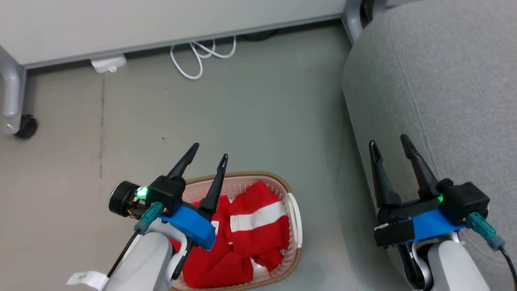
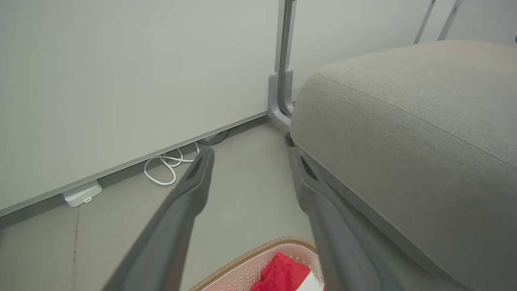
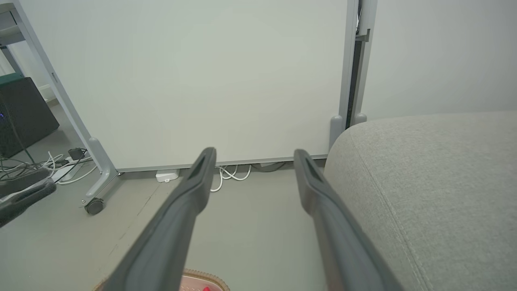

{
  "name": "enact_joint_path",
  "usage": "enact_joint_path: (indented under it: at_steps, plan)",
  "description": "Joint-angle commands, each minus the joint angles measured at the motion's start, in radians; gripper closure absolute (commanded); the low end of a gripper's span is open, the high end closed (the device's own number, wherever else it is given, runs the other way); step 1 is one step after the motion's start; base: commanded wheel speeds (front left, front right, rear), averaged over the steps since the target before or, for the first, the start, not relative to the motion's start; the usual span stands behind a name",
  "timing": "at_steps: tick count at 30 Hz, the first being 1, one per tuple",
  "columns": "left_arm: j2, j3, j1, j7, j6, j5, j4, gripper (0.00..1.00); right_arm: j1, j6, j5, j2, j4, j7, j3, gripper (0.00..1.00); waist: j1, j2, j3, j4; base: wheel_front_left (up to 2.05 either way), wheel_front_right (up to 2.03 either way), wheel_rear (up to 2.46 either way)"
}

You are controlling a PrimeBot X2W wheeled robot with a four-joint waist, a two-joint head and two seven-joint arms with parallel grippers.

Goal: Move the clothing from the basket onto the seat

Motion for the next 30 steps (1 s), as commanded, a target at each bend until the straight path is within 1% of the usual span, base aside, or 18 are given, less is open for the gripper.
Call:
enact_joint_path:
  at_steps: [1,8,9,18,25,30]
  plan:
    - [0.013,-0.025,-0.031,-0.003,-0.001,-0.011,0.02,0.0,-0.022,0.002,-0.006,-0.003,-0.008,-0.003,-0.003,0.0,-0.0002,0.0,0.056,-0.038,0.0,0.0,0.0]
    - [0.044,-0.167,-0.134,-0.003,-0.001,-0.062,0.145,0.0,-0.068,0.002,-0.013,-0.003,-0.03,-0.003,-0.009,0.0,-0.0002,0.0,0.151,-0.066,0.0,0.0,0.0]
    - [0.044,-0.167,-0.134,-0.003,-0.001,-0.062,0.145,0.0,-0.068,0.002,-0.013,-0.003,-0.03,-0.003,-0.009,0.0,-0.0002,0.0,0.151,-0.066,0.0,0.0,0.0]
    - [0.04,-0.358,-0.259,-0.002,-0.001,-0.158,0.348,0.0,-0.116,0.002,-0.028,-0.003,-0.06,-0.003,-0.009,0.0,-0.0002,0.0,0.259,-0.071,0.0,0.0,0.0]
    - [0.034,-0.567,-0.318,0.013,-0.001,-0.273,0.495,0.0,-0.146,0.002,-0.037,-0.003,-0.073,-0.003,-0.006,0.0,-0.0002,0.0,0.325,-0.066,0.0,0.0,0.0]
    - [0.053,-0.717,-0.352,0.076,-0.001,-0.363,0.544,0.0,-0.169,0.002,-0.04,-0.003,-0.085,-0.003,-0.006,0.0,-0.0002,0.0,0.371,-0.065,0.0,0.0,0.0]
